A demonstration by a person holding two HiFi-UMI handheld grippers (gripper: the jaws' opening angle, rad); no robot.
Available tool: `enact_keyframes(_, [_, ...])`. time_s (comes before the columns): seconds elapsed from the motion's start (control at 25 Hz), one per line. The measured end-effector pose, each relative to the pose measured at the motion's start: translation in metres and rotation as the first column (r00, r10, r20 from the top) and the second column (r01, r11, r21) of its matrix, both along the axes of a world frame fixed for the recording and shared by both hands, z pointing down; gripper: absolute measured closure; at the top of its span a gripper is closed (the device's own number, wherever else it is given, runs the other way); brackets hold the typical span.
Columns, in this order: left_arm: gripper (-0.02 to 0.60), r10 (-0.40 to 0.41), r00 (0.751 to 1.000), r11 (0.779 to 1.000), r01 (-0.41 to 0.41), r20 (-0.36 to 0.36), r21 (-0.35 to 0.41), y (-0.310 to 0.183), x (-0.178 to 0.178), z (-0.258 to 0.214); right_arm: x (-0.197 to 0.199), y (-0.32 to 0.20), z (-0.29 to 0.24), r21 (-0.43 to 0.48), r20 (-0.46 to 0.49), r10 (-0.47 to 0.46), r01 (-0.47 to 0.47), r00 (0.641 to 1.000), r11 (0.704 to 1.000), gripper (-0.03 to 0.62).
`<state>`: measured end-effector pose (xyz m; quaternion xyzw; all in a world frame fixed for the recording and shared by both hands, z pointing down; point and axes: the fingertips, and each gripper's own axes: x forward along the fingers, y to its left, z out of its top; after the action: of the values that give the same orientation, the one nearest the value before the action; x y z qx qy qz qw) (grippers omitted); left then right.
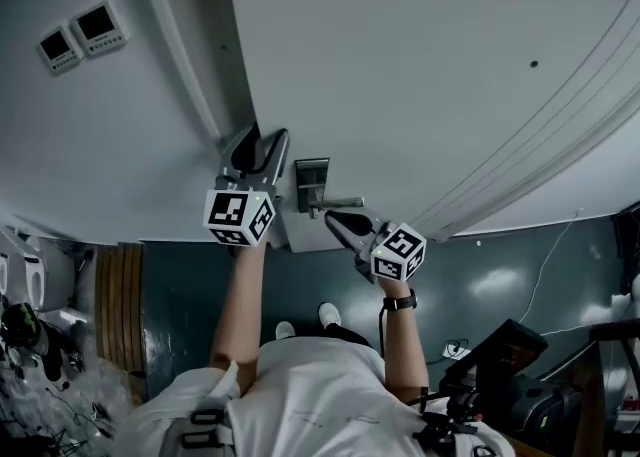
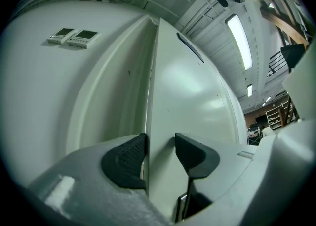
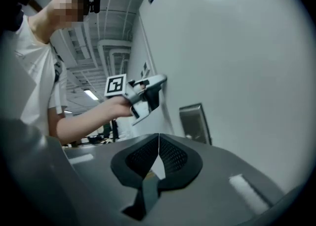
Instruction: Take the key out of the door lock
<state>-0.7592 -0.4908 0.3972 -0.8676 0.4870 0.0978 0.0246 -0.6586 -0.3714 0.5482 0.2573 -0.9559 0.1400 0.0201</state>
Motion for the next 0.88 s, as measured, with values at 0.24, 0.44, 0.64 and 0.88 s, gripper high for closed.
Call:
enact_keyframes(0.24, [0.390,0.006,1.000,1.000,-0.006,-0.010,0.018,-0.001,0.003,0.001,-0.024,0.019,0.099,-0.267,0.035,-0.109,0.114,0.993,0.957,0.488])
enact_keyframes(0.44, [0.390,0.009,0.999,1.000,-0.008,-0.034,0.024,0.005,0.003,0.002,-0.020,-0.007,0.144,-0.454,0.136,0.075,-0.005,0.988,0.891,0.444])
enact_keyframes(0.64, [0.397,0.018,0.999,1.000,-0.018,-0.038,0.010,0.007,0.003,0.007,-0.011,-0.026,0.169,-0.562,0.181,0.209,-0.074,0.961,0.824,0.486])
enact_keyframes(0.88, [0.410,0.012,1.000,1.000,-0.013,-0.018,-0.025,0.008,-0.001,0.019,-0.011,-0.029,0.176,-0.594,0.230,0.237,-0.057,0.944,0.802,0.540])
